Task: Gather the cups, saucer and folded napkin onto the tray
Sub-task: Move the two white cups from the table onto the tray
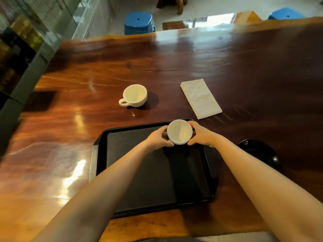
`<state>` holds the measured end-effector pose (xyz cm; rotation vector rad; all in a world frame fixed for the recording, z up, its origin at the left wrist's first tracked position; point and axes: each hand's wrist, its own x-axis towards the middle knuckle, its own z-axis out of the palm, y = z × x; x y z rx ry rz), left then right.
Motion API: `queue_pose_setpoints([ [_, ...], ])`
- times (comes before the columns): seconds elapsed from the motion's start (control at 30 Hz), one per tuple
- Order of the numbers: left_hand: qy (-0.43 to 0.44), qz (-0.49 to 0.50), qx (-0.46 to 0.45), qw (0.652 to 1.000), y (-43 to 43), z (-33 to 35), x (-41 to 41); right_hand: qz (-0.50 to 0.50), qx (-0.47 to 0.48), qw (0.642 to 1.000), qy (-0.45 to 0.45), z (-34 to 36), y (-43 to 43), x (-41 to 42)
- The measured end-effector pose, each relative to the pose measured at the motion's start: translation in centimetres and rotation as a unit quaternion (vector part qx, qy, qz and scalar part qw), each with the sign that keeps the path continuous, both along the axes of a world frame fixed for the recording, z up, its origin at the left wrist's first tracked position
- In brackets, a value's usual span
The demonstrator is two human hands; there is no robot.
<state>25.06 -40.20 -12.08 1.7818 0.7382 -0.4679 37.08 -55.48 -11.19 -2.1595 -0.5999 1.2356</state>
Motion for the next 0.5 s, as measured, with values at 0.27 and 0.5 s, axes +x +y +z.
queue_pose_setpoints([
  [0.27,0.075,-0.064,0.077,0.992,3.6,4.7,-1.5,0.116,-0.165,0.977,-0.062,4.4,1.6,2.7],
  [0.5,0.125,-0.103,0.127,0.979,7.6,10.3,-2.0,0.204,-0.203,0.954,-0.082,11.2,6.8,2.7],
])
